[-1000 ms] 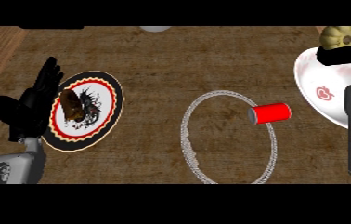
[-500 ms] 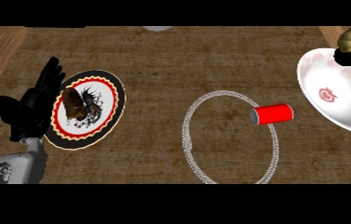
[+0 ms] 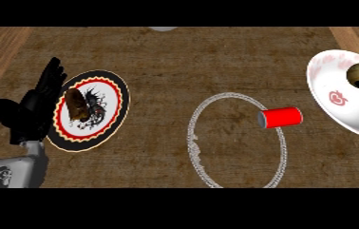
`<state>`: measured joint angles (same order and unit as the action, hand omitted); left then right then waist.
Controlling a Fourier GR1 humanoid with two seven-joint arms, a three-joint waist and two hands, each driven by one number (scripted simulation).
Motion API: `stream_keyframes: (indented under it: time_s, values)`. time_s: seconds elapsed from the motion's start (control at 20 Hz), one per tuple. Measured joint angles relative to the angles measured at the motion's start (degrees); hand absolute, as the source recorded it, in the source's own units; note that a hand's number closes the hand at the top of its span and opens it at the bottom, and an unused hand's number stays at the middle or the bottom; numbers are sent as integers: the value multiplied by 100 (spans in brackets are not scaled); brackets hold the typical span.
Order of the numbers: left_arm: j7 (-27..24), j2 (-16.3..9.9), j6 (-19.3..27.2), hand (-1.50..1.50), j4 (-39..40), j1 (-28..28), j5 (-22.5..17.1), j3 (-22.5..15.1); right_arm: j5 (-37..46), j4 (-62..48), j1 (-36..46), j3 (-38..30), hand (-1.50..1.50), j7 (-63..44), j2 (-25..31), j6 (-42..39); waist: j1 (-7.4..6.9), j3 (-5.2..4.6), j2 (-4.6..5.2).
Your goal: Pick the squash from the placemat and place it in the bowl
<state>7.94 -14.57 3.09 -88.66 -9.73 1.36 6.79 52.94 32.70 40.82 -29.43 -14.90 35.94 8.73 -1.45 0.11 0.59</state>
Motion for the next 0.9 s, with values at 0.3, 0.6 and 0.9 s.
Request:
stream_keyframes:
  time_s: [0.3,0.6,0.9]
  values:
    - [-103,-34,-36,0,75,17,-46,125,-771,-484,-52,-570,-150,1169,80,35,41,5,-11]
    - [-134,-47,-36,0,119,84,-42,170,-2150,-226,76,-1758,-150,2092,52,150,163,8,-54]
    - [-115,-52,-58,0,117,129,-50,208,-3236,-141,-463,-2611,-150,2593,443,-561,205,-5,-68]
